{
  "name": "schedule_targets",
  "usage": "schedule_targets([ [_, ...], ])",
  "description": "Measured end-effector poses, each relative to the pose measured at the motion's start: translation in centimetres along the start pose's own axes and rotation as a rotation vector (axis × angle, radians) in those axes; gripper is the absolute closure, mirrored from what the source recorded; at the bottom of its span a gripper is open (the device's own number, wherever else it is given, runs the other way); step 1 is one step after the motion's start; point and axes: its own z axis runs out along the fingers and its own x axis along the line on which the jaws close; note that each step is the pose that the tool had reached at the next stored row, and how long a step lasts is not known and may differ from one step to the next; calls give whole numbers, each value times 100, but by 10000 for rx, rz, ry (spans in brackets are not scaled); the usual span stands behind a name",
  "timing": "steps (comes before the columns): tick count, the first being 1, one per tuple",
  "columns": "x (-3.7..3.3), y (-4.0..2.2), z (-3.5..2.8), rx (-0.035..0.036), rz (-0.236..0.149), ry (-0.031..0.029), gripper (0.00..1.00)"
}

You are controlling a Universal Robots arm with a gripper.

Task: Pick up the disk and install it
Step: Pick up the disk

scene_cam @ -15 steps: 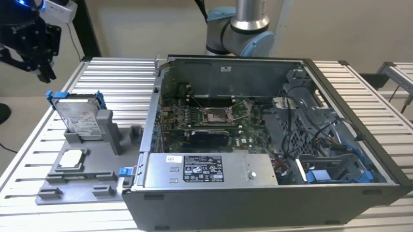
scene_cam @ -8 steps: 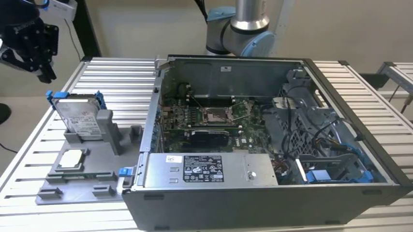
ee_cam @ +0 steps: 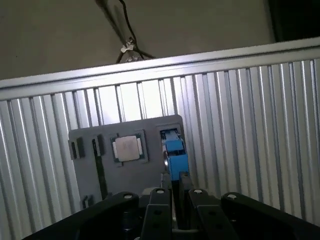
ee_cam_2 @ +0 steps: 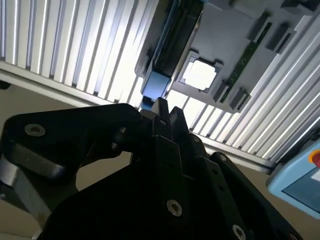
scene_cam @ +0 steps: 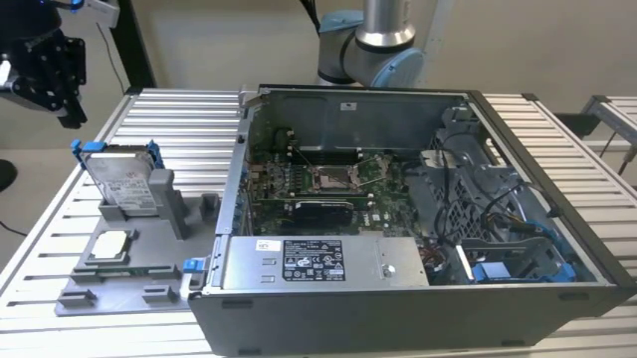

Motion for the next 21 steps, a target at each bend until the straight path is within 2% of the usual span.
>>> schedule_targets([
  [7, 0, 0, 4, 17, -1272, 17, 100],
  [10, 0, -2, 6, 10, -1706, 24, 100],
  [12, 0, -3, 4, 4, -1843, 28, 100],
  [17, 0, -3, 5, 6, -1847, 27, 100],
  [18, 0, -3, 5, 6, -1848, 27, 0],
  [21, 0, -3, 5, 6, -1849, 27, 0],
])
